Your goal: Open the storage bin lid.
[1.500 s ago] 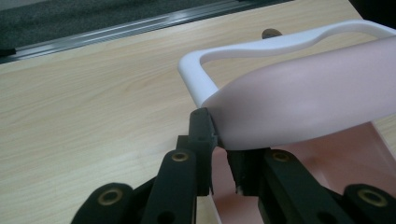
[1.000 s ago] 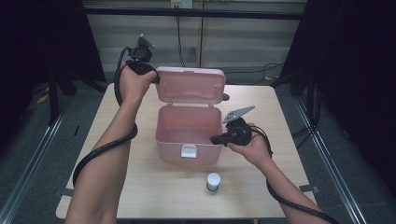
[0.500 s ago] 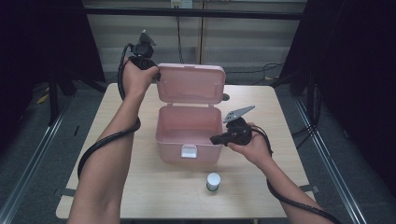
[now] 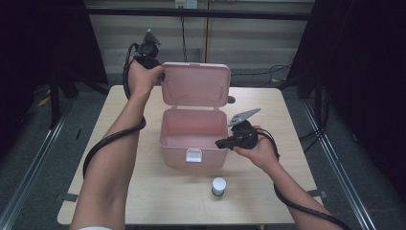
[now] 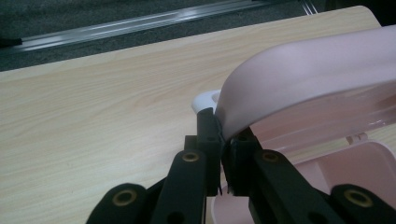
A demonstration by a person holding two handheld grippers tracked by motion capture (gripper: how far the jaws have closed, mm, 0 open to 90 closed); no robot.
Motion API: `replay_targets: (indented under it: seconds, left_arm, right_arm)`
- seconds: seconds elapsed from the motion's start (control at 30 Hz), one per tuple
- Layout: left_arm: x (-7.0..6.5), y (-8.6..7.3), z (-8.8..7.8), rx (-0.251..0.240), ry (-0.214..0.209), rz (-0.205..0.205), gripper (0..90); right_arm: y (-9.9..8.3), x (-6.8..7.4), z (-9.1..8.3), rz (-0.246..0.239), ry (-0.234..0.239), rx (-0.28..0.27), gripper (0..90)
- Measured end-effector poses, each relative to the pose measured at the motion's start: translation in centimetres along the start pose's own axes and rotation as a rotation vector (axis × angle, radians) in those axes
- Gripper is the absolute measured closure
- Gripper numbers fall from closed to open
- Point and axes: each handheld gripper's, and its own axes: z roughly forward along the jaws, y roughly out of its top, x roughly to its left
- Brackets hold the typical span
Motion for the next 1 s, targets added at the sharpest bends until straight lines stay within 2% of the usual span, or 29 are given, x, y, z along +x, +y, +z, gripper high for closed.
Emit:
replay_targets:
  seconds: [0.47, 1.0]
  left_arm:
    - [0.2, 0.5, 0.8, 0.002, -0.007, -0.015, 86.8]
    - [0.4, 0.9, 1.9, -0.006, 0.011, -0.014, 87.4]
  right_arm:
    - [0.0, 0.2, 0.0, -0.005, 0.011, 0.003, 90.0]
    - [0.0, 0.2, 0.0, -0.008, 0.016, 0.002, 90.0]
